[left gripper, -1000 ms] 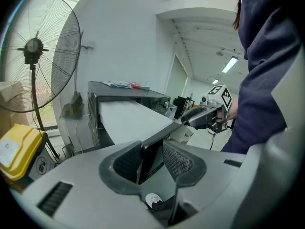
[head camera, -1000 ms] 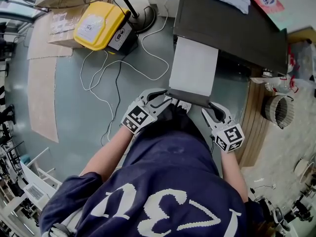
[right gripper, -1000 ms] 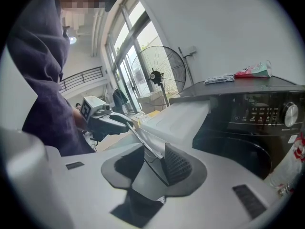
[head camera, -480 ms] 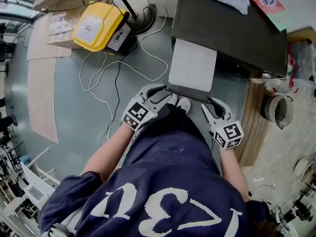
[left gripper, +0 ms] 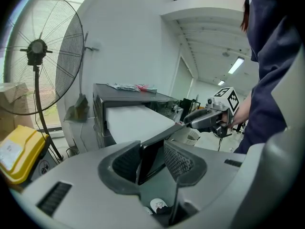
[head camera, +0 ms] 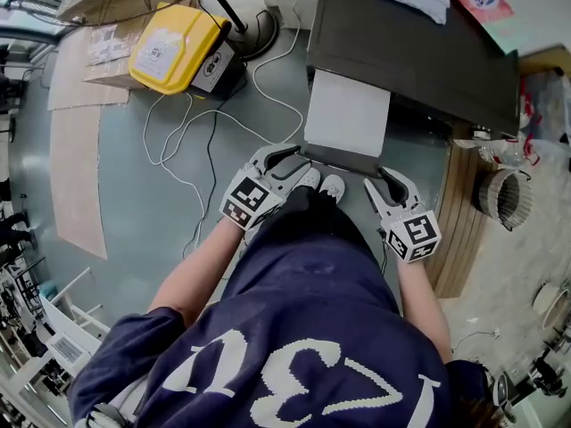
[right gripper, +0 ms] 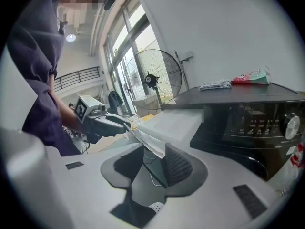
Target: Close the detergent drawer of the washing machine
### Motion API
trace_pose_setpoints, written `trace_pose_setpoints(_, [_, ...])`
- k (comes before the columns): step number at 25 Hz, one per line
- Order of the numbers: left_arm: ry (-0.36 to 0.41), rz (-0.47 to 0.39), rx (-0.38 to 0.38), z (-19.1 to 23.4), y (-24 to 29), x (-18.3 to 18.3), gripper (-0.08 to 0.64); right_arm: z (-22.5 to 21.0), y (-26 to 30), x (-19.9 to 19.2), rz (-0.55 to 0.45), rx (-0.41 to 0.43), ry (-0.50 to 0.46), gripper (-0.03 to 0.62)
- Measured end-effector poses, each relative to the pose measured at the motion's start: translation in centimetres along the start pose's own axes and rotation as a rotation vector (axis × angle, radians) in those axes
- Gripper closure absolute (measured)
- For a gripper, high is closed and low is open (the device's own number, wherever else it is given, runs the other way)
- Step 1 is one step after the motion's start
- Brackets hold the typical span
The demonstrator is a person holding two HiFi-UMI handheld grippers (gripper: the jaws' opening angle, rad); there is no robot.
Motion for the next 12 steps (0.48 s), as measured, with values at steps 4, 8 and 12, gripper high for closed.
trace_pose_setpoints(4, [-0.005, 0.003, 0.005, 0.4, 0.4, 0.0, 0.399, -0.4, 0.4, 0.1, 0.002, -0.006, -0.004, 0.434])
trace_pose_setpoints(8, [-0.004, 0.002, 0.015, 0.8, 0.7, 0.2, 0.399, -0.7, 0.9, 0.4, 0.013, -0.012, -0.009, 0.434])
trace_pose_setpoints(12, [-0.014, 0.004, 0.03, 1.3, 1.2, 0.5, 0.396, -1.1, 1.4, 0.8, 0.022, -0.027, -0.025, 0.433])
Point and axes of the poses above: the fingertips, and each gripper's own axes: y forward along the fingers, z to its left, x out of its top, the point moved 9 cm from there along -y, backward along the fingers, and after that the axes turned 1 degree about z, right-handed, at the moved point
